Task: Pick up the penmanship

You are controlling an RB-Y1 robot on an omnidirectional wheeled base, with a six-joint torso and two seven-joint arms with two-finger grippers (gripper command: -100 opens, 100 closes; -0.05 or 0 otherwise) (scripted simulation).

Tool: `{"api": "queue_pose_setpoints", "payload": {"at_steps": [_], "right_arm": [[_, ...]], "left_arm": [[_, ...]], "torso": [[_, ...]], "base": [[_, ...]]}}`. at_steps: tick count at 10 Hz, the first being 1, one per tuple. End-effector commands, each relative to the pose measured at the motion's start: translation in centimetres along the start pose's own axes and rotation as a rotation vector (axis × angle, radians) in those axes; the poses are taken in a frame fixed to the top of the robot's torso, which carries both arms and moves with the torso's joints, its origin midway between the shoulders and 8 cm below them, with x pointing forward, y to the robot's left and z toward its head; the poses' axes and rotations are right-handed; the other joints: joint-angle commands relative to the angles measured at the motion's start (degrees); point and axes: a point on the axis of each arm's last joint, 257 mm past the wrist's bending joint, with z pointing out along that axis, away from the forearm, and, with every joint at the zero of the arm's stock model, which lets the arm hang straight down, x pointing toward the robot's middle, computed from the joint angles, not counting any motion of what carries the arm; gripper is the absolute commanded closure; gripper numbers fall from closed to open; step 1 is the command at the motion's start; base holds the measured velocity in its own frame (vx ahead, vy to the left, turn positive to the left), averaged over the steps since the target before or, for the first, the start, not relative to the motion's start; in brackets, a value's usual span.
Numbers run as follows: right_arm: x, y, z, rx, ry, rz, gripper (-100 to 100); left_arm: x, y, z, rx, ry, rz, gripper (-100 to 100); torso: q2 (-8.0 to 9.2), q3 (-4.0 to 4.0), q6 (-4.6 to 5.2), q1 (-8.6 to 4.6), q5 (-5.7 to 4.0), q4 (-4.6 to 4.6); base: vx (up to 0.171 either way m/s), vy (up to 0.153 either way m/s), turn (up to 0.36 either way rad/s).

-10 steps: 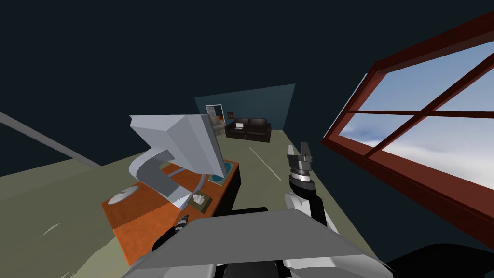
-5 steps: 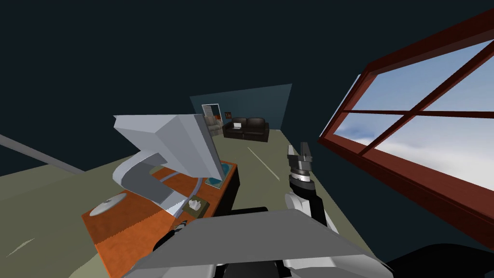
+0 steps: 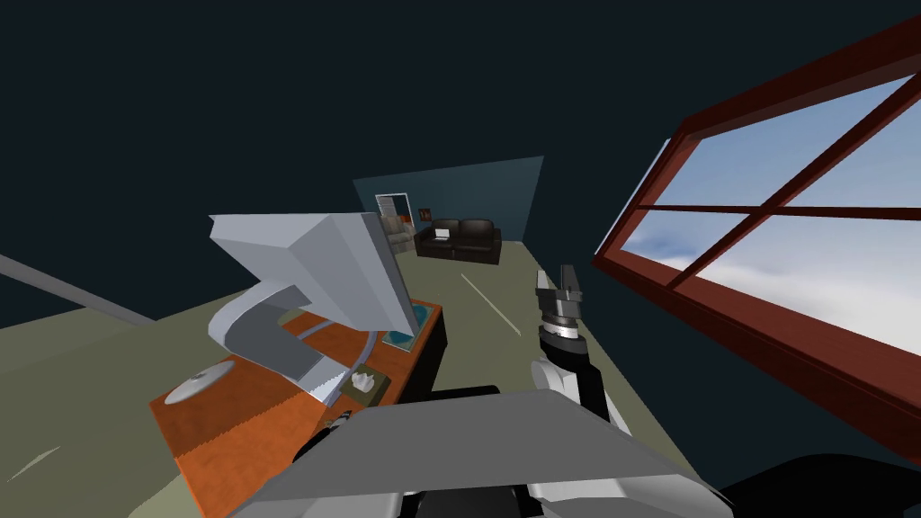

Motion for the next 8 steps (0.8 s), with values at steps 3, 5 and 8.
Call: {"api": "queue_pose_setpoints", "payload": {"at_steps": [3,5,8], "right_arm": [[0.0,0.0,0.0,0.0,0.0,0.0,0],[0.0,0.0,0.0,0.0,0.0,0.0,0],[0.0,0.0,0.0,0.0,0.0,0.0,0]], "left_arm": [[0.01,-0.01,0.03,0.001,0.0,0.0,100],[-0.08,-0.03,0.02,0.002,-0.002,0.001,100],[-0.13,-0.14,-0.37,0.001,-0.001,0.0,100]], "torso": [[0.0,0.0,0.0,-0.01,-0.01,0.0],[-0.03,-0.02,0.01,0.07,0.09,-0.01],[-0.04,-0.03,0.02,0.11,0.1,-0.01]], "base": [[0.0,0.0,0.0],[0.0,0.0,0.0],[0.002,0.0,0.004]]}}
